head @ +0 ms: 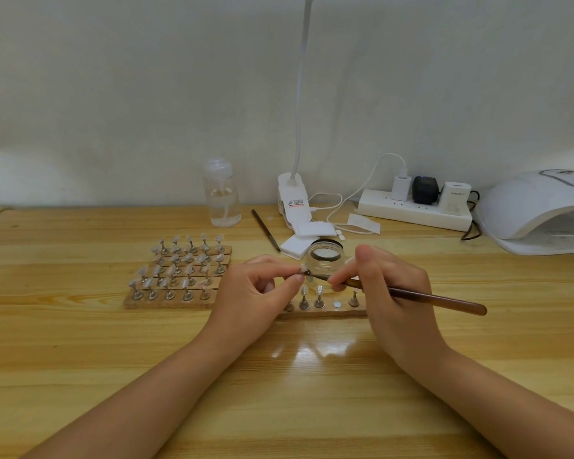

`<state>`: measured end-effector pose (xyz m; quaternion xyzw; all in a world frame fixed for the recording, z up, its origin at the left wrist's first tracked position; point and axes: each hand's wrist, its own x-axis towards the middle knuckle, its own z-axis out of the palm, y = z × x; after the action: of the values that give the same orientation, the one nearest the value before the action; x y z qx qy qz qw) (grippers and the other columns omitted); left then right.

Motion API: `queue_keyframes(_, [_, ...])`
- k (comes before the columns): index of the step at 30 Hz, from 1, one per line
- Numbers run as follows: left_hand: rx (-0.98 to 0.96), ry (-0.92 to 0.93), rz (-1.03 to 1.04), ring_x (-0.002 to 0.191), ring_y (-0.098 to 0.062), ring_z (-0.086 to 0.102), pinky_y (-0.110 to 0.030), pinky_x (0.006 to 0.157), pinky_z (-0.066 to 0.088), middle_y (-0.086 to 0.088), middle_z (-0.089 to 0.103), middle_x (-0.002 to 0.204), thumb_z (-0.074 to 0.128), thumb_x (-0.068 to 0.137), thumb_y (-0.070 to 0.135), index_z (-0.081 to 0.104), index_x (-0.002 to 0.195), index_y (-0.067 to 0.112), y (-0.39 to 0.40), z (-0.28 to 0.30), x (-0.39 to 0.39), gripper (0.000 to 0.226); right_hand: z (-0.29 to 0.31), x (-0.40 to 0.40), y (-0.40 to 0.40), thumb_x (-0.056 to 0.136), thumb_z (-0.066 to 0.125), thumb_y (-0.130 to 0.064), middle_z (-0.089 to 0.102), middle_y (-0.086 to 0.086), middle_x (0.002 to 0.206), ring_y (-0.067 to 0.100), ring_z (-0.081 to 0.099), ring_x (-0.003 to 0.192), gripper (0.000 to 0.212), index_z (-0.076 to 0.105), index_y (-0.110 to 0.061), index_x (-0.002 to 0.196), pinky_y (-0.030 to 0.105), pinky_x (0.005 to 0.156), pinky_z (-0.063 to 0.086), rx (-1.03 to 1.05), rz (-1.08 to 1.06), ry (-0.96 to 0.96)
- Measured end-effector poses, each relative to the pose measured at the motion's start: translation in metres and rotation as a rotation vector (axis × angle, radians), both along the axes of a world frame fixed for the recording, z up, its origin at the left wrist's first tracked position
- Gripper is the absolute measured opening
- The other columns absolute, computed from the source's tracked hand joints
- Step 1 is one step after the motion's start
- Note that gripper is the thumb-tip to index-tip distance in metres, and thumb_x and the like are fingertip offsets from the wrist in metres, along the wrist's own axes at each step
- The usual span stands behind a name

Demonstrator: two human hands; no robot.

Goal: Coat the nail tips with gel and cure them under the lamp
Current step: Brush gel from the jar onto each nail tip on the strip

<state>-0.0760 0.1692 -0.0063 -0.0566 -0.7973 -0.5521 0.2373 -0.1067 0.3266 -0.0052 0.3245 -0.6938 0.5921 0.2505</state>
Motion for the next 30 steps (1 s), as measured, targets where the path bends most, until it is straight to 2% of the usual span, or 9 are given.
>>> queue_keyframes(5, [-0.023, 0.011, -0.008, 0.047, -0.009, 0.038, -0.009, 0.047, 0.033, 0.014, 0.066, 0.074, 0.068, 0.077, 0.004, 0.072, 0.077, 0.025, -0.0002, 0.0005, 0.0001, 0.021, -0.0015, 0.0012, 0.0024, 0.089, 0.036, -0.035, 0.061, -0.002, 0.055, 0.006, 0.059, 0.056, 0.044, 0.065, -0.019, 0.061, 0.014, 0.059, 0.044, -0.078, 0.039, -0.062])
queue_keyframes(10, [-0.029, 0.023, -0.026, 0.045, -0.011, 0.037, -0.008, 0.047, 0.032, 0.013, 0.065, 0.076, 0.069, 0.077, 0.004, 0.072, 0.079, 0.024, 0.0003, -0.0003, -0.0008, 0.020, -0.0009, 0.0008, 0.0002, 0.091, 0.035, -0.031, 0.065, -0.005, 0.064, 0.001, 0.061, 0.065, 0.040, 0.066, -0.019, 0.069, 0.005, 0.061, 0.039, -0.070, 0.008, -0.034])
queue_keyframes(21, [-0.014, 0.023, -0.023, 0.046, -0.012, 0.037, -0.009, 0.047, 0.035, 0.014, 0.066, 0.077, 0.069, 0.076, 0.004, 0.069, 0.076, 0.029, 0.0000, -0.0022, -0.0030, 0.025, -0.0002, 0.0008, -0.0027, 0.088, 0.038, -0.039, 0.066, 0.001, 0.064, 0.009, 0.064, 0.067, 0.038, 0.066, -0.023, 0.066, 0.018, 0.065, 0.047, -0.061, 0.019, -0.085])
queue_keyframes(27, [-0.021, 0.024, -0.027, 0.045, -0.006, 0.036, -0.010, 0.046, 0.034, 0.016, 0.067, 0.078, 0.068, 0.077, 0.005, 0.071, 0.081, 0.026, -0.0018, -0.0035, -0.0035, 0.022, -0.0014, 0.0031, -0.0010, 0.088, 0.038, -0.035, 0.064, -0.002, 0.056, 0.003, 0.060, 0.058, 0.043, 0.067, -0.017, 0.062, 0.009, 0.059, 0.042, -0.091, 0.073, -0.102])
queue_keyframes(30, [-0.011, 0.039, -0.026, 0.044, -0.006, 0.035, -0.011, 0.046, 0.034, 0.020, 0.067, 0.075, 0.068, 0.077, 0.006, 0.071, 0.079, 0.028, -0.0021, -0.0040, -0.0043, 0.023, -0.0019, 0.0040, -0.0002, 0.088, 0.037, -0.035, 0.064, 0.000, 0.058, 0.005, 0.060, 0.055, 0.046, 0.065, -0.012, 0.060, 0.011, 0.058, 0.044, -0.133, 0.115, -0.120])
